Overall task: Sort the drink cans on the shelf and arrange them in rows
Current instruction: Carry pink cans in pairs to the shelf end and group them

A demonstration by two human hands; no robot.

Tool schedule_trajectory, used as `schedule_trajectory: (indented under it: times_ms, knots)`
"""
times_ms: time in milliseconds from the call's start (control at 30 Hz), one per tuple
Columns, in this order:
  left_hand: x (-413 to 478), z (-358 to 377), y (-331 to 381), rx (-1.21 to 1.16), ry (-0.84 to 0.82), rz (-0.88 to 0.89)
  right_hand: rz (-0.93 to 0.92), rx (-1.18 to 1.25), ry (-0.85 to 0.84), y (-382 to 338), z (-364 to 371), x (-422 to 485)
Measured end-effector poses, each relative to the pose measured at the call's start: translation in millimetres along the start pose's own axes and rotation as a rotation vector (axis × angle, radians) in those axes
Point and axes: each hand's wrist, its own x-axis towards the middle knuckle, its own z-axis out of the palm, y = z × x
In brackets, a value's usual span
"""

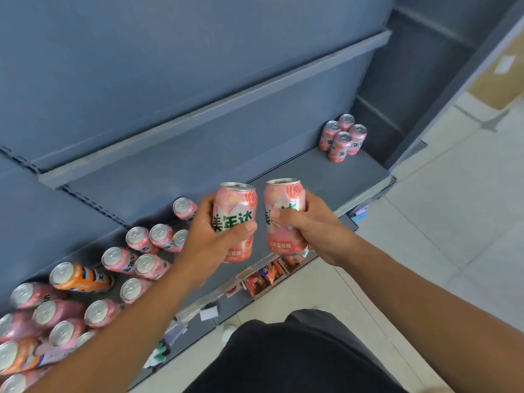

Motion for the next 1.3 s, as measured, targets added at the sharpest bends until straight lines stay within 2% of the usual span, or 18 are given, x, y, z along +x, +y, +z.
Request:
schedule_trajectory:
  times_ms: [233, 367, 467, 733, 900, 1167, 1300]
  knots:
    - [20, 127, 22, 0.021, -0.102, 0.046, -0.091, -0.005, 0.115, -10, -120, -30]
    - [29, 184, 31, 0.072, -0.147, 0.109, -0.127, -0.010, 0.171, -10, -172, -43]
    - [38, 216, 36, 0.074, -0.199, 0.092, -0.149, 0.016, 0.226, -11, -204, -50]
    - [84, 272, 39, 0.056, -0.284, -0.055, -0.141, 0.056, 0.366, -16, -271, -37]
    - [132, 300, 36, 0.034, -0.330, -0.084, -0.098, 0.023, 0.415, -25, -311, -4]
    - [217, 329, 41, 0.024, -0.375, -0.084, -0.048, -0.096, 0.413, -48, -366, 64]
    - [245, 338, 43, 0.045, -0.340, -0.076, -0.033, -0.164, 0.391, -52, -388, 96]
